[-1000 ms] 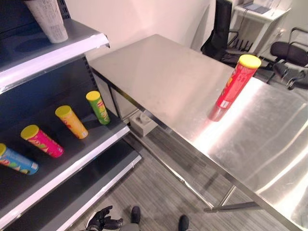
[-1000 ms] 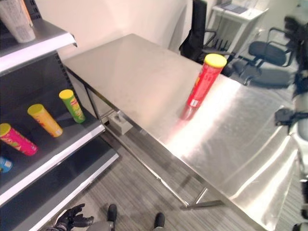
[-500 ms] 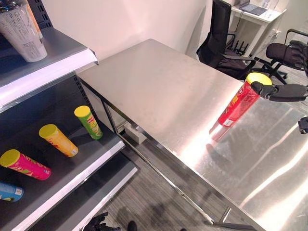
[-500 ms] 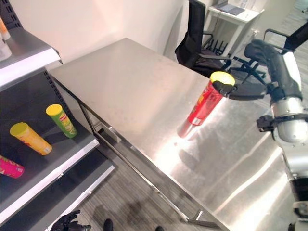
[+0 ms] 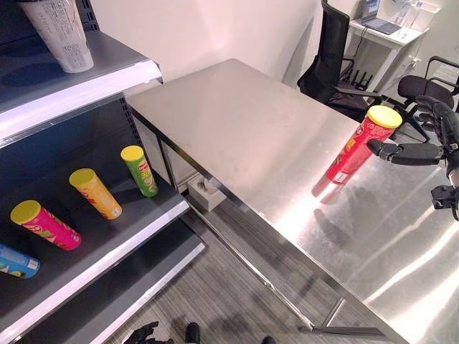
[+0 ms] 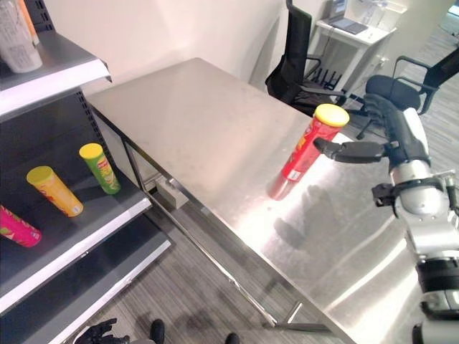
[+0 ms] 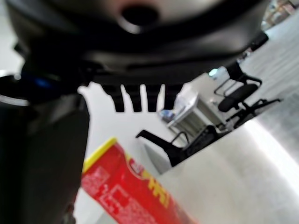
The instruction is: Put the goods on the table back onto the shelves and tidy them up.
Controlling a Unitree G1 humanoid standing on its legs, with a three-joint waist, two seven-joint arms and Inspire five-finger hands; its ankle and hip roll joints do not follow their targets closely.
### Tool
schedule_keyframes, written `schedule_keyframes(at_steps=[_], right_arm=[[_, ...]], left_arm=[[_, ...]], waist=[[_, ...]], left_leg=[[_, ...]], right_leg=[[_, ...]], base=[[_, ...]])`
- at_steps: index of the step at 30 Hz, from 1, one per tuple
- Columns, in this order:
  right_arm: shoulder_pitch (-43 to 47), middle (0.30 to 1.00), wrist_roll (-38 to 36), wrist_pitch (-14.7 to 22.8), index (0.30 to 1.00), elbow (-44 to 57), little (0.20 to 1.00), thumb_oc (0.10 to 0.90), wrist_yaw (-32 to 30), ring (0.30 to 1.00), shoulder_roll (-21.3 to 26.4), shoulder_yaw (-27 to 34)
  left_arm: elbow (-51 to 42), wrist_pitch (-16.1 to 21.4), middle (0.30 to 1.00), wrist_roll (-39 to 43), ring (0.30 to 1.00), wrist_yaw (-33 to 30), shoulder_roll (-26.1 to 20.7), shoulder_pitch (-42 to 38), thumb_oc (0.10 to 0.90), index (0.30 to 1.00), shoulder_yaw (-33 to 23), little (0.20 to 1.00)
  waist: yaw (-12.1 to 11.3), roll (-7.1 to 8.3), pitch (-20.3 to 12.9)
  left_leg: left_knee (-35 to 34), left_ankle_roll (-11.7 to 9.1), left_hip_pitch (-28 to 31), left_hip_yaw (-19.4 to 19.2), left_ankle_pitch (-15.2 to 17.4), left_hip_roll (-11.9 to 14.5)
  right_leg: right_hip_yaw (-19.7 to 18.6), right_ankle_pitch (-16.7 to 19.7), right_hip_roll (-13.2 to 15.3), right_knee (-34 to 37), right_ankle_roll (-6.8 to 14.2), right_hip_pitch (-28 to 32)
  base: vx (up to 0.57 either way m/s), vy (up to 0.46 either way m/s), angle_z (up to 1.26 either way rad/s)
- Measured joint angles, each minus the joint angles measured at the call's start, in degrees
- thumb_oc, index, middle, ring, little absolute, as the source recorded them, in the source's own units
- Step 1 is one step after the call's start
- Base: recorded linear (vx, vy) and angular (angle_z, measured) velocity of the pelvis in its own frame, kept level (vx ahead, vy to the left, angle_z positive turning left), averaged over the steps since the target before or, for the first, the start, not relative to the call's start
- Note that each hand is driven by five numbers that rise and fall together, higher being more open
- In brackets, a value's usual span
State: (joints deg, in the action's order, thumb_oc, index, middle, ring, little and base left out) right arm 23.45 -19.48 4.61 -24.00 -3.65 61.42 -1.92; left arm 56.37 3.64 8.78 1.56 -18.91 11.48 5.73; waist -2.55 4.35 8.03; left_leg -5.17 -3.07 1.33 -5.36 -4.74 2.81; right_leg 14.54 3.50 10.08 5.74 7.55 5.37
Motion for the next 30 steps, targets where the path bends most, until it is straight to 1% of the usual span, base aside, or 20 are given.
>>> schedule_keyframes(at_steps=[4, 6, 10, 11, 12, 13, 14, 15, 26, 30], right_arm=[[0.01, 0.9, -0.1, -0.14, 0.9, -0.01, 0.9, 0.8, 0.79, 0.9, 0.0, -0.04], [0.0, 0.9, -0.06, -0.14, 0.9, -0.24, 0.9, 0.8, 0.79, 0.9, -0.05, -0.11], [0.23, 0.9, 0.09, -0.25, 0.9, -0.5, 0.9, 0.8, 0.38, 0.9, -2.47, -0.25], [0.29, 0.792, 0.14, -0.26, 0.792, -0.5, 0.792, 0.728, 0.32, 0.792, -2.48, -1.36], [0.29, 0.761, 0.14, -0.26, 0.761, -0.5, 0.761, 0.707, 0.31, 0.761, -2.47, -2.09], [0.3, 0.655, 0.14, -0.26, 0.655, -0.48, 0.655, 0.637, 0.19, 0.655, -2.5, -2.63], [0.44, 0.611, 0.15, -0.27, 0.611, -0.48, 0.611, 0.607, -0.14, 0.611, -2.5, -2.63], [0.71, 0.3, 0.14, -0.27, 0.3, -0.49, 0.3, 0.4, -0.42, 0.3, -2.5, -2.63], [0.92, 0.3, 0.63, -0.7, 0.3, -0.47, 0.3, 0.4, -0.47, 0.3, -3.02, -3.4], [0.74, 0.3, 0.67, -0.8, 0.3, 0.23, 0.3, 0.4, -0.63, 0.3, -3.86, -2.26]], left_arm=[[-0.39, -0.05, 0.9, -0.03, 0.9, 0.13, 0.0, 0.39, 0.8, 0.9, 0.04, 0.9], [-0.79, -0.06, 0.9, -0.04, 0.9, 0.11, 0.0, 0.18, 0.8, 0.9, 0.56, 0.9], [-0.88, -0.1, 0.9, -0.05, 0.9, 0.19, 0.06, 0.19, 0.8, 0.9, 1.03, 0.9], [-0.81, -0.11, 0.9, -0.05, 0.9, 0.15, 0.05, 0.31, 0.8, 0.9, 1.01, 0.9], [-0.79, -0.12, 0.9, -0.05, 0.9, 0.14, 0.06, 0.39, 0.8, 0.9, 1.02, 0.9], [-0.79, -0.13, 0.9, -0.05, 0.9, 0.14, 0.06, 0.4, 0.8, 0.9, 1.02, 0.9], [-0.79, -0.14, 0.9, -0.05, 0.9, 0.13, 0.05, 0.42, 0.8, 0.9, 1.01, 0.9], [-0.79, -0.15, 0.9, -0.05, 0.9, 0.11, 0.06, 0.43, 0.8, 0.9, 1.01, 0.9], [-0.74, -0.18, 0.9, -0.08, 0.9, -0.03, 0.05, 0.43, 0.8, 0.9, 0.86, 0.9], [-0.85, -0.24, 0.9, -0.09, 0.9, -0.02, 0.05, 0.46, 0.8, 0.9, 0.43, 0.9]], waist=[[-0.26, -0.45, -0.25], [-0.94, -0.62, -0.34], [-1.33, -1.35, -0.74], [-1.41, -1.48, -0.82], [-1.5, -1.47, -0.82], [-1.52, -1.47, -0.81], [-1.52, -1.47, -0.81], [-1.56, -1.45, -0.81], [-1.55, -1.21, -0.68], [-1.52, -1.1, -0.61]], left_leg=[[0.02, 0.06, -0.02, 1.13, -0.16, 0.12], [0.02, 0.06, 0.01, 1.23, -0.16, 0.13], [0.0, 0.01, 0.27, 1.27, -0.18, 0.15], [0.0, -0.01, 0.27, 1.3, -0.19, 0.16], [0.0, -0.01, 0.22, 1.36, -0.19, 0.16], [0.0, -0.01, 0.16, 1.45, -0.2, 0.13], [0.01, -0.02, 0.17, 1.46, -0.21, 0.13], [0.01, -0.02, 0.16, 1.5, -0.21, 0.14], [0.01, -0.07, 0.15, 1.67, -0.25, 0.17], [0.01, -0.18, 0.15, 2.15, -0.35, 0.28]], right_leg=[[1.03, -0.03, -0.23, -0.01, 0.07, 0.45], [1.1, -0.09, -0.24, 0.0, 0.11, 0.55], [1.46, -0.24, -0.26, 0.02, 0.21, 1.02], [1.5, -0.24, -0.27, 0.02, 0.21, 1.03], [1.55, -0.23, -0.27, 0.02, 0.21, 1.03], [1.65, -0.23, -0.26, 0.01, 0.21, 1.02], [1.66, -0.23, -0.26, 0.01, 0.21, 1.03], [1.7, -0.24, -0.27, 0.01, 0.21, 1.03], [1.87, -0.25, -0.33, 0.01, 0.23, 1.08], [2.23, -0.25, -0.46, 0.01, 0.23, 1.22]], base=[[0.03, -0.013, 0.1], [0.04, -0.014, 0.04], [0.03, -0.009, 0.04], [0.03, -0.005, 0.03], [0.03, -0.004, 0.03], [0.0, 0.0, 0.0], [0.0, 0.0, 0.0], [0.0, 0.0, 0.0], [0.0, 0.0, 0.0], [-0.03, -0.034, 0.02]])
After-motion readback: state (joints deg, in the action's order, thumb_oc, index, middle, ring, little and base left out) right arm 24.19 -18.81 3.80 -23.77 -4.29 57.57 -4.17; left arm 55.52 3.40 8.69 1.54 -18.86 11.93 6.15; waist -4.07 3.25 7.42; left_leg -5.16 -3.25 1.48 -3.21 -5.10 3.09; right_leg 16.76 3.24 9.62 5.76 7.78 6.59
